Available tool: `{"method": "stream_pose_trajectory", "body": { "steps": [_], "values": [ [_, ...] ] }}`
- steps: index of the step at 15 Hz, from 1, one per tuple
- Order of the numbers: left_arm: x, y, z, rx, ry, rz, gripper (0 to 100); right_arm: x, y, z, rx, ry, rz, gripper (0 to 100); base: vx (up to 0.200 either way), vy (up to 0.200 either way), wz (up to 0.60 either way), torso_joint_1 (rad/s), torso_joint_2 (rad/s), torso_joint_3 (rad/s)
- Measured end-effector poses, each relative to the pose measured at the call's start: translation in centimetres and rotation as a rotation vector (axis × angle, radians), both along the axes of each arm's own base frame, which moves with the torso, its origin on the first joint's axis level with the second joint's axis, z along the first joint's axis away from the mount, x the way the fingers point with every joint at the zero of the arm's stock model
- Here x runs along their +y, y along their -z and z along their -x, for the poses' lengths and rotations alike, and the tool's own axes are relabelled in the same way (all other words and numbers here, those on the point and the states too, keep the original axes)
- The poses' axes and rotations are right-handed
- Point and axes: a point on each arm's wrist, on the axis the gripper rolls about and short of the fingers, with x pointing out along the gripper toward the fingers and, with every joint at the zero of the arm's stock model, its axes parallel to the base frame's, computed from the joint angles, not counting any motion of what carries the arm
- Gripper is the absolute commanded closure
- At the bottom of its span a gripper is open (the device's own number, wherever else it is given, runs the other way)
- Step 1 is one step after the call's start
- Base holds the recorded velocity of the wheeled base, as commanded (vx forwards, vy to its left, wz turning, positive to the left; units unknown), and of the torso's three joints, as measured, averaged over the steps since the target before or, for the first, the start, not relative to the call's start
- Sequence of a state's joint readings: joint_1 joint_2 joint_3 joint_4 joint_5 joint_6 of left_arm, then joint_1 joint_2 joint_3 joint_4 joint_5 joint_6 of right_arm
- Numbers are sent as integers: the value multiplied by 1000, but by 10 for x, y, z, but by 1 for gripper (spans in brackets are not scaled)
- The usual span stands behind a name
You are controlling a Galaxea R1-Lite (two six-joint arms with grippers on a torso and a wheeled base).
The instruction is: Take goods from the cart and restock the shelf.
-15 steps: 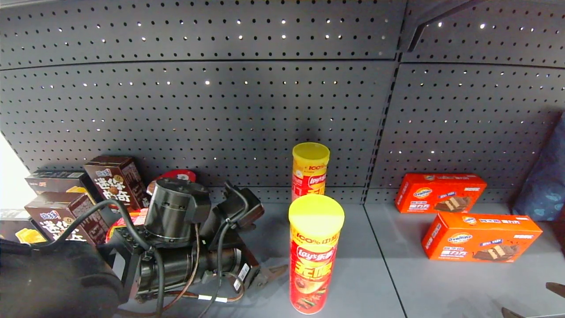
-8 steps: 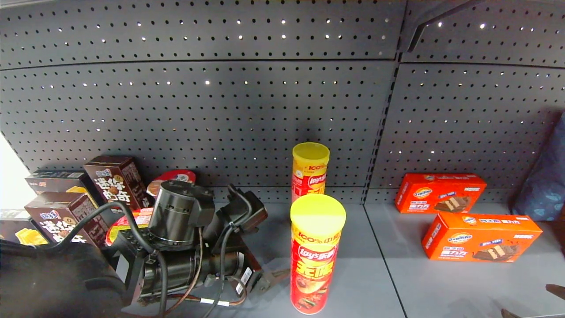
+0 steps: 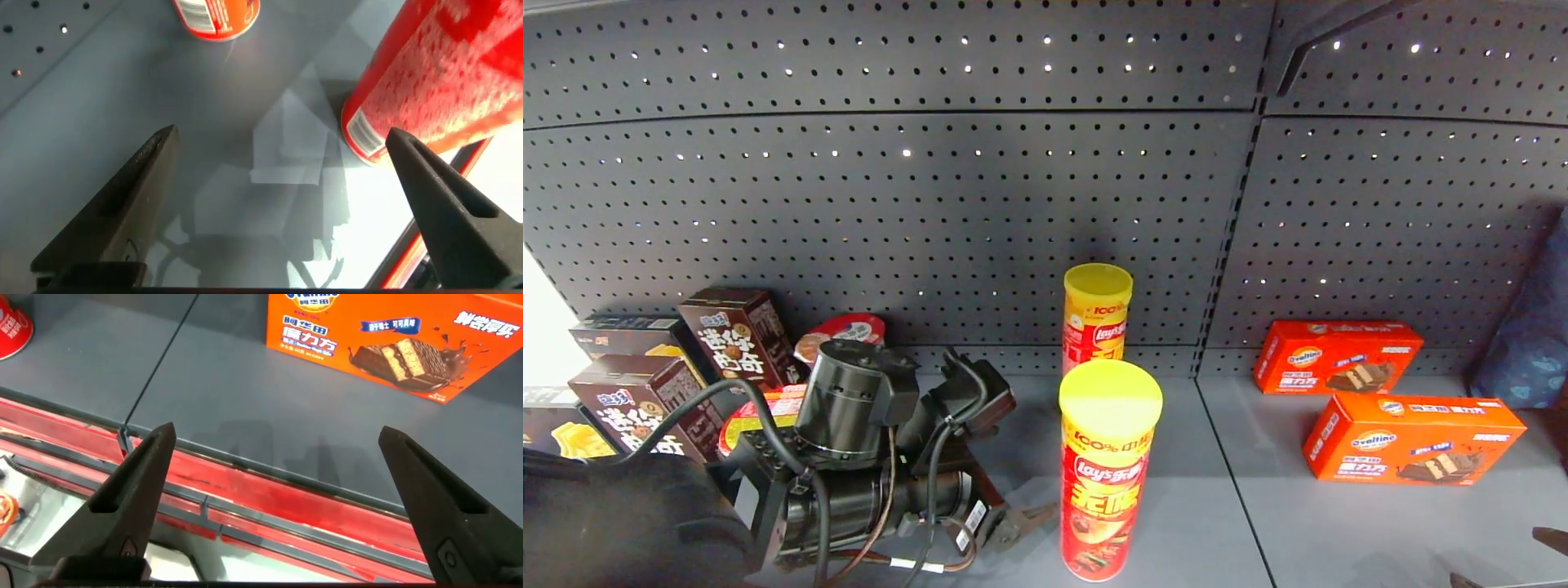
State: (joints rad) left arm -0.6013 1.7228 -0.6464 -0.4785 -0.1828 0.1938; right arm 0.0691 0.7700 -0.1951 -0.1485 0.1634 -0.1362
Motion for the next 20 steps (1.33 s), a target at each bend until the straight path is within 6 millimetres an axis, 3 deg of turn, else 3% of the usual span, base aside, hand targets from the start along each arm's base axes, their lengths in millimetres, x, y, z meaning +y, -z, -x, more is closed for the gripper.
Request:
{"method": "stream_pose_trajectory", "body": {
  "steps": [3, 7, 11, 14, 18, 20],
  "values": [
    [13, -7, 9, -17, -25, 9, 0, 0, -3, -1, -10, -3, -1, 0, 0, 0, 0, 0, 0, 0],
    [49, -46, 32, -155, -105, 89, 0, 0, -2, 6, -34, 0, -8, 0, 0, 0, 0, 0, 0, 0],
    [109, -75, 80, -336, -313, 158, 0, -4, 10, 29, -69, 81, -40, 0, 0, 0, 0, 0, 0, 0],
    [144, -60, 131, -408, -525, 181, 0, -5, 22, 48, -64, 122, -38, 0, 0, 0, 0, 0, 0, 0],
    [159, -13, 203, -432, -682, 176, 0, -6, 35, 73, -148, 193, -41, 0, 0, 0, 0, 0, 0, 0],
    [161, 11, 230, -446, -727, 190, 0, -5, 40, 80, -245, 212, -45, 0, 0, 0, 0, 0, 0, 0]
  ]
}}
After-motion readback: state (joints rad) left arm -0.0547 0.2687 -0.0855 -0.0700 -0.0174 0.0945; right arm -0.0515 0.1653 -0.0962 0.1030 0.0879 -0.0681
